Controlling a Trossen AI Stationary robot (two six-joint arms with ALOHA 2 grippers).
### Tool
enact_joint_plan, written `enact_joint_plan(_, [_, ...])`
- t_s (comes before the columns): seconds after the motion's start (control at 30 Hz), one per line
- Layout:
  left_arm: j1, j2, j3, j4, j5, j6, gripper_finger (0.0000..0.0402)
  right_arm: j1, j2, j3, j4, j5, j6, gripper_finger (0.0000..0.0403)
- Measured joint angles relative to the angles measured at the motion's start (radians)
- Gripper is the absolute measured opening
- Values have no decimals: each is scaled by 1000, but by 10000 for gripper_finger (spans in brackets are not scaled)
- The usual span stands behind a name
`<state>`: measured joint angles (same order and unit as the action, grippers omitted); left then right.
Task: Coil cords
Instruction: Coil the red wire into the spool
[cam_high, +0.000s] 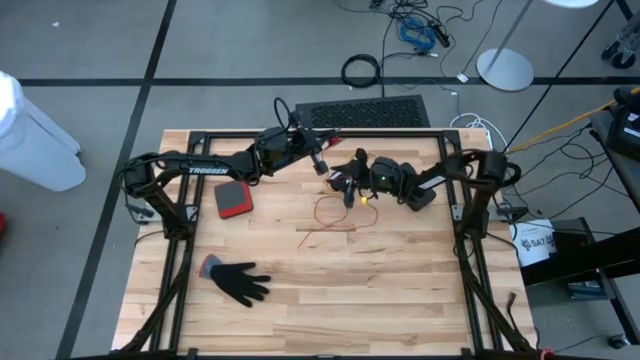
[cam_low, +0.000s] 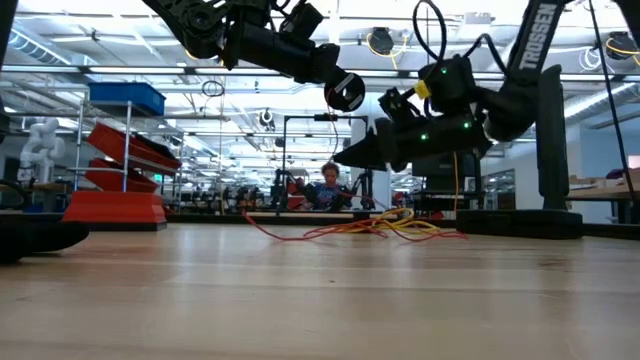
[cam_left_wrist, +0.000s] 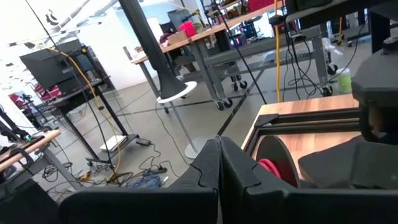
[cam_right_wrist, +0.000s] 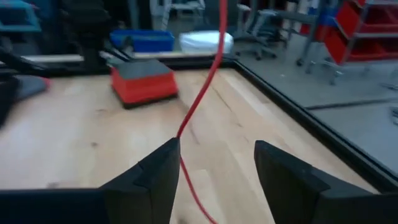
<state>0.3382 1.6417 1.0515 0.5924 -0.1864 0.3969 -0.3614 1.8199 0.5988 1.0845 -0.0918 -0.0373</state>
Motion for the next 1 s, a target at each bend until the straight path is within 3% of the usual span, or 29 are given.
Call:
enact_joint_plan(0.27, [0,0,0,0,0,0,0,-1,61,27,46,-116,2,174])
enact_joint_plan(1.0, [0,0,0,-7,21,-26,0,-11,71,65,40,-124,-35,125])
